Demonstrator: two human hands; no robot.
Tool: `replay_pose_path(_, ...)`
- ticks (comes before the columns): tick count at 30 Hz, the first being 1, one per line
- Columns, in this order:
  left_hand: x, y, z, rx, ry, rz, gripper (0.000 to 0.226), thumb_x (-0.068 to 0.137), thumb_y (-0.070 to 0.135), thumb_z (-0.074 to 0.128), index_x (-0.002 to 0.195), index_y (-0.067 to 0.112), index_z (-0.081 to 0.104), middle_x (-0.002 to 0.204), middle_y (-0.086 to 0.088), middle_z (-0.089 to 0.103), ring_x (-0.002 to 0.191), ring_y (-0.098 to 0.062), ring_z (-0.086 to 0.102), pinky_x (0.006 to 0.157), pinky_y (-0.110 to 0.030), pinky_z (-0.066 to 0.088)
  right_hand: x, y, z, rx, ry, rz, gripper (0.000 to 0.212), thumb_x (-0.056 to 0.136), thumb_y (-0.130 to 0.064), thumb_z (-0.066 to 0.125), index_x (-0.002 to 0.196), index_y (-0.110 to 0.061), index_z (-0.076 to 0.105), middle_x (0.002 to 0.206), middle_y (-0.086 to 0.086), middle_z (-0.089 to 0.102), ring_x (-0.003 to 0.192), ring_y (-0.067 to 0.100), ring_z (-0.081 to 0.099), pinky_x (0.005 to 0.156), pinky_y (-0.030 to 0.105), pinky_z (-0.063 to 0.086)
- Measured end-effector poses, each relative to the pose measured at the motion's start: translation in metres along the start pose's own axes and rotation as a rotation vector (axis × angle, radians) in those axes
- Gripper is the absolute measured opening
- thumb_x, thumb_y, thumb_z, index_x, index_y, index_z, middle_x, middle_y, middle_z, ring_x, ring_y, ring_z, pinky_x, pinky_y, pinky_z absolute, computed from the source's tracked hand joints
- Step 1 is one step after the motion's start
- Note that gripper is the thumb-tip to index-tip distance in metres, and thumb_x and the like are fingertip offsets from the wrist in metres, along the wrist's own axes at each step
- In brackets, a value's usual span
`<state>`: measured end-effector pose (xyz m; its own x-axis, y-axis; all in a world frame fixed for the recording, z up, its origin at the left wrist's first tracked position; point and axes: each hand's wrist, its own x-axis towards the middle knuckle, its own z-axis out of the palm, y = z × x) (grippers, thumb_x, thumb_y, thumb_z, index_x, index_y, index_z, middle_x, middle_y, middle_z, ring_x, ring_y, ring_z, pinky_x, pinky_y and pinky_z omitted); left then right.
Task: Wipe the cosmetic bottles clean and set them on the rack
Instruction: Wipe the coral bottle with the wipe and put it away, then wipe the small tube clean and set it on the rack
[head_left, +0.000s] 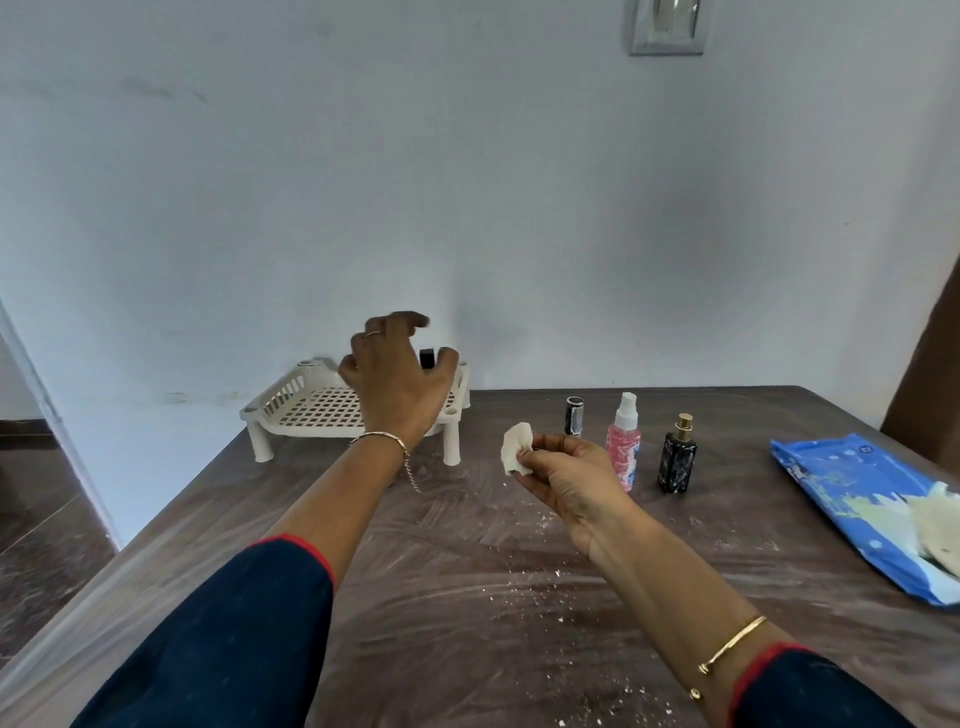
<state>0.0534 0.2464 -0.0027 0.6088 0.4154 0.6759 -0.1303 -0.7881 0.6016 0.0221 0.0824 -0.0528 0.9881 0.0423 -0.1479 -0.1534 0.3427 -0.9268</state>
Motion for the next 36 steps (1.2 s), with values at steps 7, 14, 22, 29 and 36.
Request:
replay_pose_path(7, -0.033, 0.047, 0.038, -0.064, -0.293, 0.159, 0.012, 0.084, 0.041, 0.058, 0.084, 0.036, 0.068, 0.095, 0.016, 0.058, 0.105, -0.013, 0.051, 0.085, -0.035, 0.019, -0.013, -0.005, -0.036, 0.004, 0.067, -0.020, 0.015, 0.083, 0.012, 0.060, 0.085, -0.003, 0.063, 0.087, 0.014, 0.067, 0.078, 0.019, 0.064, 0.061, 0.020, 0.058)
replay_pose_path(14, -0.045, 0.053, 0.057, -0.104, -0.491, 0.131, 0.025, 0.086, 0.053, 0.056, 0.106, 0.039, 0.060, 0.105, 0.010, 0.052, 0.113, -0.014, 0.041, 0.086, -0.035, 0.023, -0.012, -0.018, -0.068, 0.013, 0.112, -0.040, 0.014, 0.083, 0.010, 0.061, 0.081, -0.003, 0.064, 0.083, 0.013, 0.067, 0.074, 0.018, 0.064, 0.071, 0.027, 0.057)
replay_pose_path(22, -0.050, 0.050, 0.067, -0.151, -0.660, -0.002, 0.039, 0.068, 0.066, 0.063, 0.098, 0.043, 0.055, 0.111, 0.011, 0.049, 0.119, -0.019, 0.045, 0.105, -0.050, 0.029, -0.015, -0.022, -0.079, 0.034, 0.123, -0.053, 0.014, 0.083, 0.010, 0.061, 0.082, -0.004, 0.063, 0.085, 0.014, 0.067, 0.074, 0.019, 0.064, 0.057, 0.019, 0.057)
replay_pose_path(29, -0.052, 0.054, 0.064, -0.133, -0.591, 0.034, 0.016, 0.081, 0.053, 0.063, 0.089, 0.039, 0.061, 0.116, 0.009, 0.055, 0.112, -0.013, 0.052, 0.089, -0.035, 0.026, -0.019, -0.026, -0.082, 0.048, 0.131, -0.070, 0.014, 0.083, 0.010, 0.061, 0.083, -0.003, 0.064, 0.088, 0.015, 0.068, 0.081, 0.021, 0.065, 0.071, 0.026, 0.058)
replay_pose_path(36, -0.053, 0.053, 0.027, -0.297, -0.653, -0.013, 0.027, 0.073, 0.062, 0.064, 0.082, 0.036, 0.061, 0.098, 0.012, 0.064, 0.099, -0.010, 0.056, 0.097, -0.041, 0.042, -0.040, -0.031, -0.075, 0.057, 0.142, -0.153, 0.026, 0.083, 0.012, 0.061, 0.103, -0.004, 0.061, 0.100, 0.015, 0.066, 0.087, 0.022, 0.066, 0.067, 0.024, 0.059)
